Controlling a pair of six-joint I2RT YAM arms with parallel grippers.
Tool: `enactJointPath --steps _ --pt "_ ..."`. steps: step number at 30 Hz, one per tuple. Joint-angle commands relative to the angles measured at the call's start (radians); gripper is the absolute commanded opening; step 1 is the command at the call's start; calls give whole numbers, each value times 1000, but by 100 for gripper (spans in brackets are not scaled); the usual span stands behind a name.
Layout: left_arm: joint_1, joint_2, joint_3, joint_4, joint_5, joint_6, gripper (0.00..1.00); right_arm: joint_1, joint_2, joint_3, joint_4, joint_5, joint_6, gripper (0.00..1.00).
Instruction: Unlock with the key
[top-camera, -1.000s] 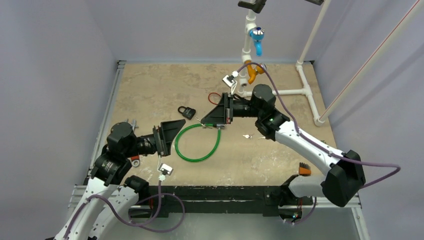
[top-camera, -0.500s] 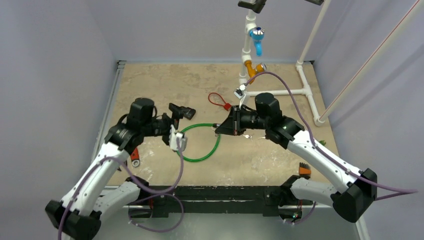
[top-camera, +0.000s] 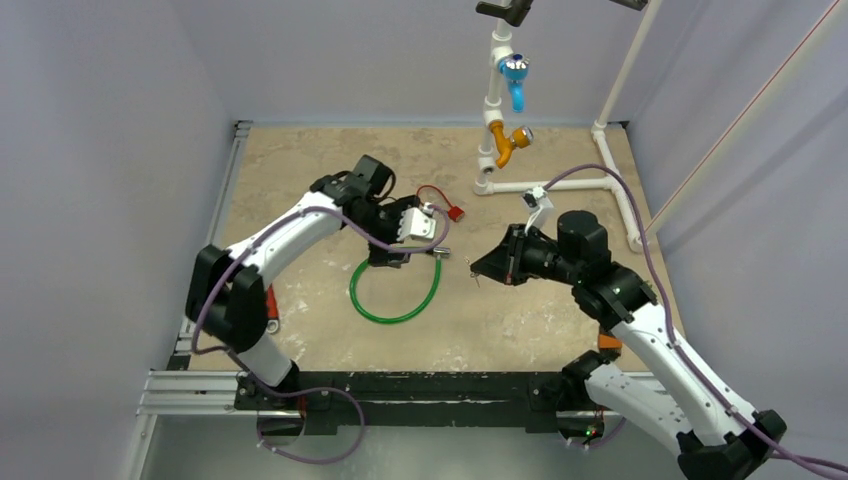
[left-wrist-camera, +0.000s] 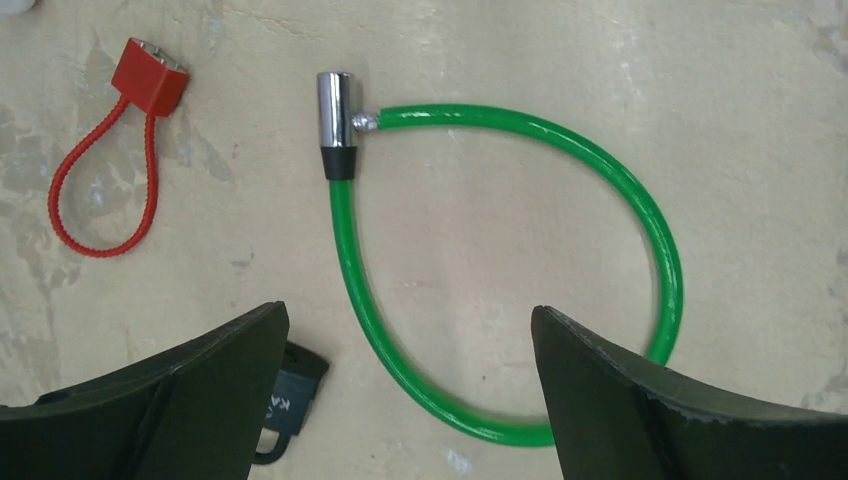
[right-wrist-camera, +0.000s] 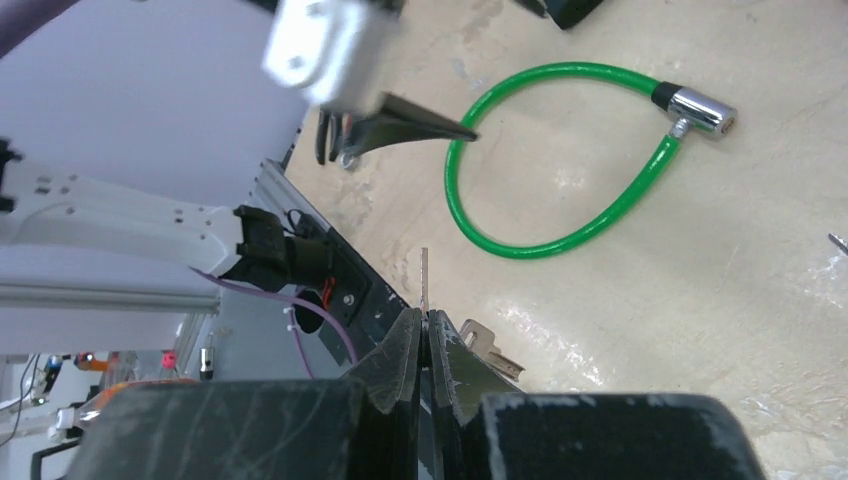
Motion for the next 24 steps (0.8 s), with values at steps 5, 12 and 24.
enactJointPath --steps 5,12,24 --pt "-30 261 225 -38 -22 -109 90 -14 -102 -12 13 -74 -23 0" --pt "-48 423 349 -13 -44 -155 86 -23 -89 44 1 -90 -36 0" --pt "-112 535 417 -8 -171 -177 80 -28 -102 151 -31 -97 -35 0"
